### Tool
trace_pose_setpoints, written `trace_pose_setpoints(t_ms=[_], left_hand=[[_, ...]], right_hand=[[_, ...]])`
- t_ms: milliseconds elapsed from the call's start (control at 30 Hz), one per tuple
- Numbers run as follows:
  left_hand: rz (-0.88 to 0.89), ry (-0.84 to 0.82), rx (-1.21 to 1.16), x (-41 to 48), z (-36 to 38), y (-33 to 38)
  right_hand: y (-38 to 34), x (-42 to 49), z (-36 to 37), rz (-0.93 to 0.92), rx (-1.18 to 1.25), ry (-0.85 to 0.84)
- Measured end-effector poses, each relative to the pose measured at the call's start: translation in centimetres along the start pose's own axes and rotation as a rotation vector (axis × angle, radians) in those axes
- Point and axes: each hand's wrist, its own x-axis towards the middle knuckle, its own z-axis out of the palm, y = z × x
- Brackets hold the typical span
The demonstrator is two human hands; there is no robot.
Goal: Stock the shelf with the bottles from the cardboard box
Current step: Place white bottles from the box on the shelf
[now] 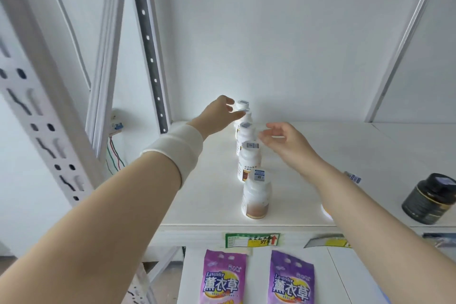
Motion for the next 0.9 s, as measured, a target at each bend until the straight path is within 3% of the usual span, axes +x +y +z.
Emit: trace_pose_setpoints(t_ms=[200,400,667,900], left_hand=[[0.089,0.134,0.776,-8.4,-3.2,3.6],[0.053,0.172,1.28,-20.0,-3.9,4.4],[-0.177,0.128,1.353,-34.4,-7.7,-0.3],[-0.507,0.061,1.239,-46.8,-12.9,-9.2]], right_hand=[[-3.7,-3.3,-0.8,-0.19,-0.522,-0.009],[-5.0,-10.8,1.2,-0.436,-0.951,-0.06],[-6.7,-19.2,9.3,-0.661,-0.93,-0.219],[-7.7,-24.9,22.6,-0.838,-0.97,-0.458]])
